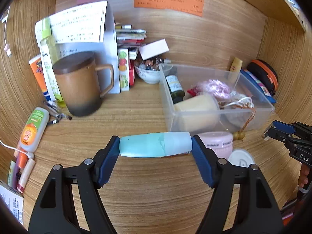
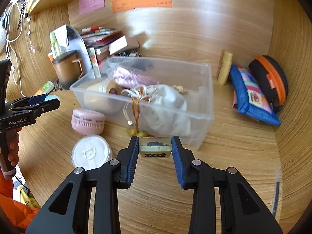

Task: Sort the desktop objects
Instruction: 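Lift and carry the green tube and charm over the clear box with both grippers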

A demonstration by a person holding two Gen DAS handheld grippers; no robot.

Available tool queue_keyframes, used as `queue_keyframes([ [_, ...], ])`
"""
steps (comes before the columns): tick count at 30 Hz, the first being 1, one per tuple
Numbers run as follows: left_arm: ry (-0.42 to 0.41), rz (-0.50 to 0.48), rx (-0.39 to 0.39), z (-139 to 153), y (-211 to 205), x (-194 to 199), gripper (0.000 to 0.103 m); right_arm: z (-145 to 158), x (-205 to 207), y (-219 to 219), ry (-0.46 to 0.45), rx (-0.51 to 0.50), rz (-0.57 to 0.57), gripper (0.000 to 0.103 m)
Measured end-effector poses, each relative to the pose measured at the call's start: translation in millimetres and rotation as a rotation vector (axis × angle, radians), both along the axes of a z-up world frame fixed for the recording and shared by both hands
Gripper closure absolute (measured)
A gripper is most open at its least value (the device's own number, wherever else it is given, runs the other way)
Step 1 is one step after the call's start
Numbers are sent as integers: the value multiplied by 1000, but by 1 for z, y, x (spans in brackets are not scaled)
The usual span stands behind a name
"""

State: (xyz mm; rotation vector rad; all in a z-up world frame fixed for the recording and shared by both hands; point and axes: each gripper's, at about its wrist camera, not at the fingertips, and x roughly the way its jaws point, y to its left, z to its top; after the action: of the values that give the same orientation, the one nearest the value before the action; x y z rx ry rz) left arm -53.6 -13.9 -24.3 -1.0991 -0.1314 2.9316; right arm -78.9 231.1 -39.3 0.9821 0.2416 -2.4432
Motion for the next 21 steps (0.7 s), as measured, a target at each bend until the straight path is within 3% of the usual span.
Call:
queue_keyframes([
  [21, 82, -46, 41, 39, 10, -32, 30, 41, -21, 4, 120, -33, -31, 72],
])
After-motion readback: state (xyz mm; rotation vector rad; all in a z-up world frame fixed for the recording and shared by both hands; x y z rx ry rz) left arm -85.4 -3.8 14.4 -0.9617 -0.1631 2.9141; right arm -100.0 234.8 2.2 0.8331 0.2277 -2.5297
